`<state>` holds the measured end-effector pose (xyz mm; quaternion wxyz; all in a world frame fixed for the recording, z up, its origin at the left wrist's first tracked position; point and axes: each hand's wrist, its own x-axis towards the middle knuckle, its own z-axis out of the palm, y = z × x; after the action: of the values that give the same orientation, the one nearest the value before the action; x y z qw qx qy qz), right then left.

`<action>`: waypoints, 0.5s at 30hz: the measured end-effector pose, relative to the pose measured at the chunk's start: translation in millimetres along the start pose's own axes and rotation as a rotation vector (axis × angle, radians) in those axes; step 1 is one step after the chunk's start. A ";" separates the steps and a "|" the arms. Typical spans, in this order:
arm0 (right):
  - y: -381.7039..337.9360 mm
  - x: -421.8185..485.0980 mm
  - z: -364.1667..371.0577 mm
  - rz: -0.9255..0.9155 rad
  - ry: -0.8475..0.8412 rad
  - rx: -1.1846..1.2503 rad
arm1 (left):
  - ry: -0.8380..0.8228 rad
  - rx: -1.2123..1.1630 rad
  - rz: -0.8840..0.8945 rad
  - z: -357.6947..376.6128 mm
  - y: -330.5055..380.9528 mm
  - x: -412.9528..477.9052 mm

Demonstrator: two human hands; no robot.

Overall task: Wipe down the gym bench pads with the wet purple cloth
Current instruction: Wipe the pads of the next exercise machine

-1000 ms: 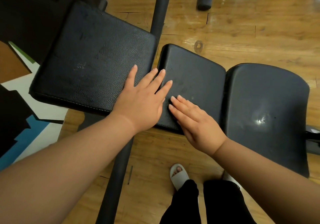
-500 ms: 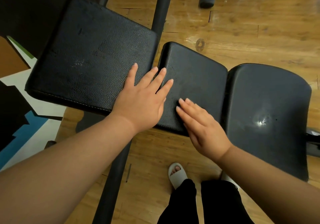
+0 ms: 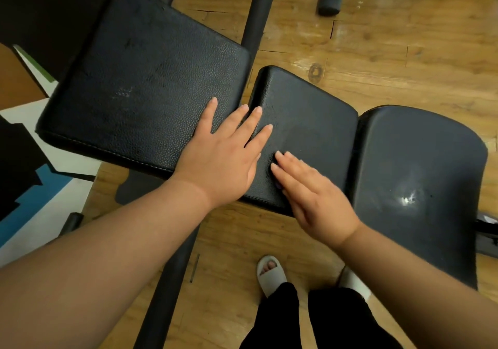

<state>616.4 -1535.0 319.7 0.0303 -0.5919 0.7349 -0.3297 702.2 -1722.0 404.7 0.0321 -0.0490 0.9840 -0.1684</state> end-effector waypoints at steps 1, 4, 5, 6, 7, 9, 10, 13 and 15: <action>9.3 8.8 -2.2 0.013 -0.001 -0.011 | 0.009 0.002 0.003 0.4 -0.2 0.2; 36.5 44.0 -6.6 0.249 0.108 0.010 | 0.022 0.001 0.000 2.3 -0.6 -0.2; 40.2 52.0 -6.3 0.327 0.153 0.028 | 0.023 0.000 -0.004 2.6 -0.3 -0.3; 37.6 55.1 -3.3 0.376 0.187 0.037 | 0.025 -0.002 -0.007 2.5 0.1 -0.5; 30.2 53.4 1.2 0.389 0.197 0.034 | 0.027 -0.004 -0.009 2.0 0.8 -0.4; 10.3 38.5 8.2 0.296 0.160 0.037 | 0.023 0.002 -0.020 0.2 1.1 0.2; 2.4 27.5 10.0 0.203 0.127 0.041 | 0.016 0.007 -0.023 -0.8 1.0 0.7; 7.4 9.5 2.2 -0.049 0.004 0.041 | -0.005 0.018 -0.028 -3.5 1.8 0.6; 26.7 20.3 -5.5 -0.118 -0.030 0.028 | 0.005 0.012 -0.044 -3.9 2.9 0.3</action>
<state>585.3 -1548.4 317.1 0.0301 -0.6387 0.6933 -0.3325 701.3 -1718.0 407.4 0.0264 -0.0700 0.9817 -0.1752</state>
